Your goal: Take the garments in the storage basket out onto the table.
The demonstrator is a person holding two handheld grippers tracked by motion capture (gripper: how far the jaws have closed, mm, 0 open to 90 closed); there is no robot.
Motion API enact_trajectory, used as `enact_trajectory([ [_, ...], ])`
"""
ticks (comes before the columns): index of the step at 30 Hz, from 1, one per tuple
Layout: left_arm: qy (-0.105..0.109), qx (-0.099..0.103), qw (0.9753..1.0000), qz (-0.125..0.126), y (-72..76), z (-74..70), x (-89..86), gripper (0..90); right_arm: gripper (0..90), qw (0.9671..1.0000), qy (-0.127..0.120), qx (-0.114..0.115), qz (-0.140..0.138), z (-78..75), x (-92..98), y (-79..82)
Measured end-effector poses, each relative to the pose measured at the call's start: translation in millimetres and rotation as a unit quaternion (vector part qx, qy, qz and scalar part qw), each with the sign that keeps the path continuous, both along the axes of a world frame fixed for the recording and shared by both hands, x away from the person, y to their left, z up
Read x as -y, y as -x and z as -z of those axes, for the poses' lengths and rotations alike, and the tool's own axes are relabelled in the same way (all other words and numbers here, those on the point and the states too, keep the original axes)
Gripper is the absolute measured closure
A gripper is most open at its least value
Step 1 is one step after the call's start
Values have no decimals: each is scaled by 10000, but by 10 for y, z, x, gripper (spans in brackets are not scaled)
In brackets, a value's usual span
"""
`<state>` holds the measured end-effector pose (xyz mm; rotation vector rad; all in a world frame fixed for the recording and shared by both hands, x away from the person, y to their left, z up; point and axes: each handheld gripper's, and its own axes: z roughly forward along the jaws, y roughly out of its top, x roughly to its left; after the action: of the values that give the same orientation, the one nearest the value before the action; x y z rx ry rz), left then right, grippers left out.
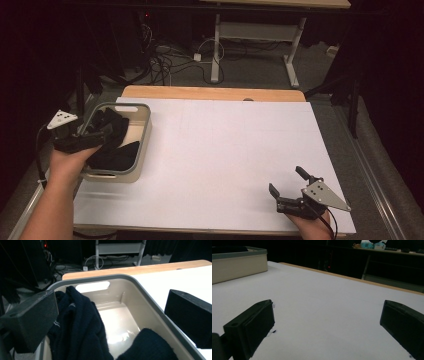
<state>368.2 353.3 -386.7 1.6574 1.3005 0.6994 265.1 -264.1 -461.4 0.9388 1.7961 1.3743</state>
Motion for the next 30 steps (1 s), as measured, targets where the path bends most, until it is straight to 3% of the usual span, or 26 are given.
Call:
enact_trajectory([
  [3,-130,-282,9995,5,-104,-2,-19,0,2,10000,-9,-19,-2,7,-1,-2],
  [8,-84,-603,9981,31,-245,-11,-46,0,2,10000,-27,-43,1,15,5,-4],
  [11,-208,-845,9962,-56,-320,1,-44,0,2,10000,-50,-44,-1,13,7,6],
  [13,-249,-1097,9936,-67,-389,13,-44,0,2,10000,-52,-49,-4,14,6,8],
  [14,-249,-1097,9936,-67,-389,13,-44,0,2,10000,-52,-49,-4,14,6,8],
  [16,-343,-1283,9911,-62,-432,23,-32,0,2,10000,-62,-55,-12,15,4,8],
  [21,-514,-1776,9827,-61,-524,73,-12,0,2,10000,-54,-59,-20,17,4,9],
  [25,-569,-2227,9732,-28,-584,121,-7,0,2,10000,-57,-60,-22,17,-1,13],
  [28,-761,-2486,9656,13,-612,148,10,18,2,10000,-52,-52,-30,17,-6,15],
  [29,-885,-2675,9595,20,-630,164,23,26,2,10000,-37,-42,-36,15,-10,18],
  [30,-885,-2675,9595,20,-630,164,23,39,2,10000,-37,-42,-36,15,-10,18],
])
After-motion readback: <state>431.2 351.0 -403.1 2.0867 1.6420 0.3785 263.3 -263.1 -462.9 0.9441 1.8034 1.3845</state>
